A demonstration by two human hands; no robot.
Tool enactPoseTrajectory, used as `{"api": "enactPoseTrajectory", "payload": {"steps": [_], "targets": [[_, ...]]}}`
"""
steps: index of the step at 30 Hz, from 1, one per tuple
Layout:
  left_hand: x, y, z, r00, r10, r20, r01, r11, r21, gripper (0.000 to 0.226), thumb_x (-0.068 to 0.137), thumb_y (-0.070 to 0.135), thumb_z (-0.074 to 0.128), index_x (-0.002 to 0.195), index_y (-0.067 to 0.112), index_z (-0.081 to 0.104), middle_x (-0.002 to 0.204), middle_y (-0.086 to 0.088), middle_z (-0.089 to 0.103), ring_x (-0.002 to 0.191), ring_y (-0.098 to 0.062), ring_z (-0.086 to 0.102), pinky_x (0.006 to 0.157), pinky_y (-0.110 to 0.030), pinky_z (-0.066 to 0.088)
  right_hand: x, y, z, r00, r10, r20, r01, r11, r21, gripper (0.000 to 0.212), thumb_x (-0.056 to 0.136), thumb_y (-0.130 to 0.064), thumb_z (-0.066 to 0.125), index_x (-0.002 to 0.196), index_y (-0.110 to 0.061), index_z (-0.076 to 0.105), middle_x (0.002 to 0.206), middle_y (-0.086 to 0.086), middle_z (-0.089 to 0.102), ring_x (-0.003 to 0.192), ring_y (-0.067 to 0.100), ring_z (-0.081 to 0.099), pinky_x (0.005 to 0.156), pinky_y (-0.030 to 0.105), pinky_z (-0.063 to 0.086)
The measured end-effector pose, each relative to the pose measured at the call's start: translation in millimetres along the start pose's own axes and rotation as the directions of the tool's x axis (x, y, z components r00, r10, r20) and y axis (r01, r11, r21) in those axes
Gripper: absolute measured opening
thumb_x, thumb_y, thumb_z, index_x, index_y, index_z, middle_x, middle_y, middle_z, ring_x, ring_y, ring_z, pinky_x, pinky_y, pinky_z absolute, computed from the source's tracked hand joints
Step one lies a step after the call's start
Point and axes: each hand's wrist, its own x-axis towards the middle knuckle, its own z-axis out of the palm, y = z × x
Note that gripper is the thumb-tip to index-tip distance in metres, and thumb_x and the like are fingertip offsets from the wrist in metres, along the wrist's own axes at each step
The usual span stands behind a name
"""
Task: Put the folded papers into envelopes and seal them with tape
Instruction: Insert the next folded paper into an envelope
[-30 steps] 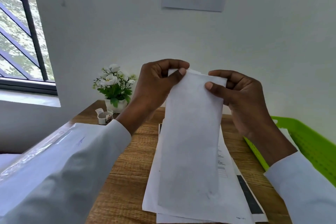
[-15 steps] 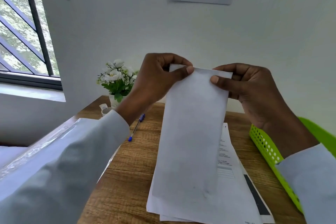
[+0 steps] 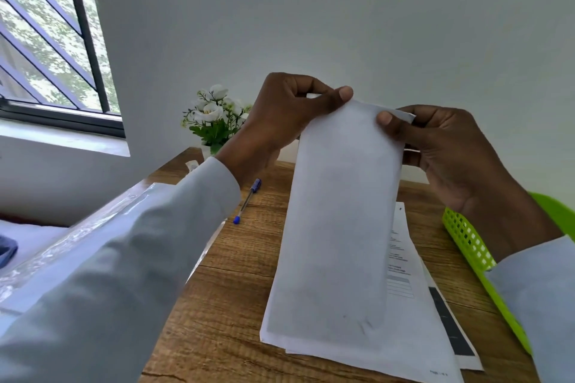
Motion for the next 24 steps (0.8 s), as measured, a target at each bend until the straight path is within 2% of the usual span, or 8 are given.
{"api": "enactPoseTrajectory", "payload": {"steps": [4, 8, 11, 14, 18, 20, 22, 24], "targets": [[3.3, -11.5, -4.1, 0.980, -0.193, 0.039, 0.197, 0.966, -0.165, 0.018, 0.077, 0.025, 0.081, 0.089, 0.013, 0.077, 0.080, -0.004, 0.073, 0.068, -0.014, 0.068, 0.060, -0.026, 0.054, 0.7, 5.6, 12.2, 0.994, 0.047, -0.099, -0.040, 0.996, 0.077, 0.024, 0.067, -0.027, 0.080, 0.083, -0.010, 0.075, 0.080, 0.001, 0.076, 0.073, 0.015, 0.071, 0.064, 0.025, 0.058], [7.3, -22.6, -5.5, 0.954, -0.294, 0.061, 0.300, 0.940, -0.163, 0.020, 0.076, 0.019, 0.083, 0.084, 0.003, 0.075, 0.084, -0.017, 0.072, 0.074, -0.025, 0.065, 0.080, -0.044, 0.058, -10.5, 22.4, 16.7, 0.976, 0.216, -0.003, -0.215, 0.974, 0.070, 0.013, 0.078, -0.019, 0.078, 0.082, -0.008, 0.073, 0.075, 0.005, 0.074, 0.063, 0.017, 0.069, 0.056, 0.025, 0.056], [10.9, -28.0, -3.8, 0.953, -0.292, 0.086, 0.292, 0.956, 0.014, 0.040, 0.074, 0.026, 0.084, 0.090, -0.009, 0.071, 0.069, -0.011, 0.062, 0.061, -0.018, 0.057, 0.062, -0.028, 0.050, -16.0, 30.3, 17.8, 0.956, 0.281, 0.090, -0.273, 0.958, -0.090, 0.019, 0.079, -0.021, 0.078, 0.087, -0.004, 0.076, 0.073, 0.006, 0.074, 0.057, 0.013, 0.065, 0.052, 0.021, 0.053], [10.0, -35.8, 1.5, 0.947, -0.297, 0.126, 0.295, 0.955, 0.029, 0.046, 0.074, 0.030, 0.084, 0.090, -0.010, 0.070, 0.075, -0.014, 0.060, 0.066, -0.020, 0.055, 0.063, -0.029, 0.046, -18.9, 39.1, 23.0, 0.963, 0.267, 0.038, -0.260, 0.957, -0.126, 0.017, 0.083, -0.019, 0.076, 0.089, -0.004, 0.077, 0.068, 0.002, 0.074, 0.051, 0.008, 0.063, 0.049, 0.020, 0.050], [5.5, -55.8, -5.3, 0.907, -0.343, 0.246, 0.336, 0.939, 0.071, 0.031, 0.074, 0.030, 0.084, 0.088, 0.004, 0.075, 0.086, -0.013, 0.075, 0.070, -0.023, 0.069, 0.070, -0.036, 0.059, -24.9, 53.6, 18.3, 0.958, 0.268, -0.104, -0.272, 0.962, -0.033, 0.013, 0.085, -0.016, 0.075, 0.089, -0.004, 0.076, 0.066, 0.003, 0.073, 0.052, 0.015, 0.058, 0.048, 0.021, 0.050], [0.2, -66.1, -16.3, 0.846, -0.400, 0.351, 0.367, 0.916, 0.161, 0.030, 0.074, 0.028, 0.084, 0.095, 0.008, 0.076, 0.094, -0.014, 0.076, 0.081, -0.028, 0.073, 0.073, -0.041, 0.061, -27.9, 58.9, 11.3, 0.942, 0.294, -0.163, -0.292, 0.956, 0.034, 0.010, 0.084, -0.016, 0.075, 0.086, -0.006, 0.075, 0.066, 0.003, 0.071, 0.056, 0.019, 0.056, 0.047, 0.022, 0.050], [-7.2, -75.4, -26.8, 0.779, -0.455, 0.431, 0.411, 0.890, 0.196, 0.031, 0.071, 0.025, 0.085, 0.098, 0.010, 0.077, 0.097, -0.013, 0.076, 0.085, -0.029, 0.074, 0.068, -0.037, 0.061, -30.1, 64.7, 5.0, 0.926, 0.316, -0.206, -0.304, 0.949, 0.087, 0.007, 0.085, -0.015, 0.074, 0.085, -0.008, 0.074, 0.066, 0.000, 0.072, 0.058, 0.017, 0.058, 0.047, 0.021, 0.051], [-12.7, -82.8, -32.2, 0.763, -0.469, 0.445, 0.446, 0.880, 0.162, 0.033, 0.068, 0.021, 0.085, 0.098, 0.009, 0.077, 0.098, -0.013, 0.076, 0.083, -0.027, 0.074, 0.066, -0.033, 0.059, -31.4, 70.4, 2.0, 0.916, 0.336, -0.219, -0.311, 0.940, 0.143, 0.006, 0.086, -0.013, 0.073, 0.090, -0.009, 0.073, 0.067, -0.003, 0.074, 0.058, 0.011, 0.064, 0.048, 0.020, 0.052]]}}
